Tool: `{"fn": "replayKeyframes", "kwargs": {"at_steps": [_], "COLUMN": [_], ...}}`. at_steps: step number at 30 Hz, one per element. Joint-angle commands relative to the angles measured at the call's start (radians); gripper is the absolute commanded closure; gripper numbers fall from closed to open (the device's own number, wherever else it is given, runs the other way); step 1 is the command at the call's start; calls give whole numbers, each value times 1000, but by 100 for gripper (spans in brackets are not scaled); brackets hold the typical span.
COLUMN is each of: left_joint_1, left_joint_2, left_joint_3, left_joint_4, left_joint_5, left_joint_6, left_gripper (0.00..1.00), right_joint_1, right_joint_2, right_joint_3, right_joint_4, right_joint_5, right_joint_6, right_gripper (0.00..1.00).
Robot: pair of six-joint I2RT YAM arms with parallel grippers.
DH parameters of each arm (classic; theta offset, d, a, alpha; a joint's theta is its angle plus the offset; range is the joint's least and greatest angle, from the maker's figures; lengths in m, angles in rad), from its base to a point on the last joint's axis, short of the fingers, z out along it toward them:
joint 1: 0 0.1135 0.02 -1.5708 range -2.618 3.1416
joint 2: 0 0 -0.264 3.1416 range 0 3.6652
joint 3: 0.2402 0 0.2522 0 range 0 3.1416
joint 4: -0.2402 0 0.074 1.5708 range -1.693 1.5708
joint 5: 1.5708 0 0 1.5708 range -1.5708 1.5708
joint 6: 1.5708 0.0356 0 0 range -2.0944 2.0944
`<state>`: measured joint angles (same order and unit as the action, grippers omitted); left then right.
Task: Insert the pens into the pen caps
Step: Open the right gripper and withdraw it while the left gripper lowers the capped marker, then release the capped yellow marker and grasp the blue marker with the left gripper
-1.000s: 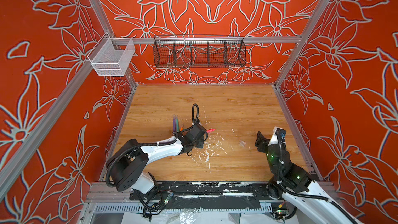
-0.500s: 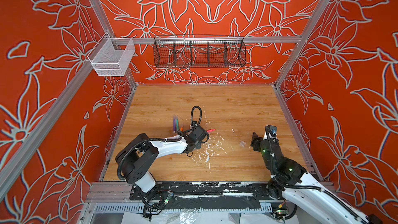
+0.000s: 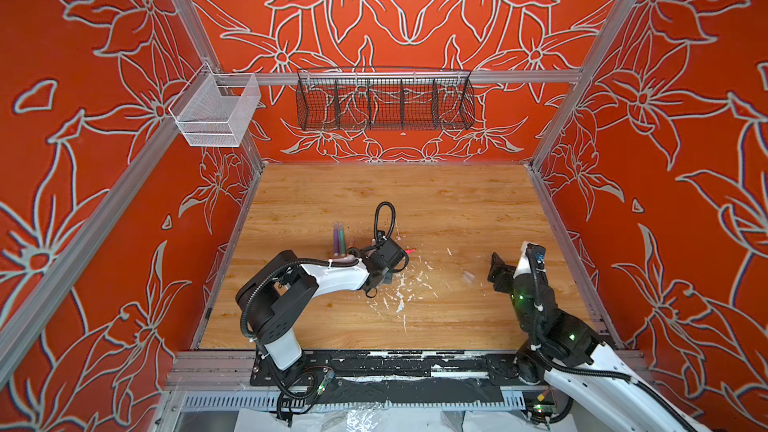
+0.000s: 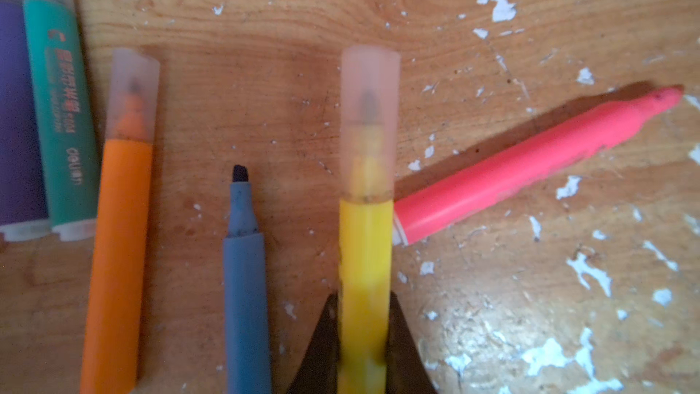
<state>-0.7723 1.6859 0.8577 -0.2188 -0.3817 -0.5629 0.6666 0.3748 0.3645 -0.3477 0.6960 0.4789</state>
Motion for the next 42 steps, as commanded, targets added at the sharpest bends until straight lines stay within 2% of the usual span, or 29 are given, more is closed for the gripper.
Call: {"fn": "replayKeyframes", "kwargs": {"at_steps": [1, 3, 9, 15, 18, 36, 42], "left_joint_1": [4, 4, 4, 6, 23, 76, 80], "left_joint_2": [-1, -24, -146, -330, -372, -175, -125], "left_joint_3": [14, 9, -24, -139, -198, -231, -226], "left_joint_4": [-16, -26, -66, -54, -27, 51, 60], "left_joint_5": [11, 6, -23, -113, -112, 8, 21], "left_joint_6": [0, 0, 2, -25, -34, -36, -36], "left_gripper": [75, 69, 63, 59, 54, 62, 73], "right_joint_1": [-5, -5, -5, -5, -5, -6, -7], "right_joint_2": [12, 12, 8, 7, 8, 10, 10], "right_joint_3": [7, 7, 7, 9, 9, 10, 10], "right_joint_4": [-14, -14, -17, -21, -22, -24, -24], "right_joint_5": [0, -1, -2, -4, -6, -7, -9], "right_joint_6": [12, 12, 13, 15, 15, 17, 17], "right_gripper": [22, 22, 22, 21, 21, 21, 20]}}
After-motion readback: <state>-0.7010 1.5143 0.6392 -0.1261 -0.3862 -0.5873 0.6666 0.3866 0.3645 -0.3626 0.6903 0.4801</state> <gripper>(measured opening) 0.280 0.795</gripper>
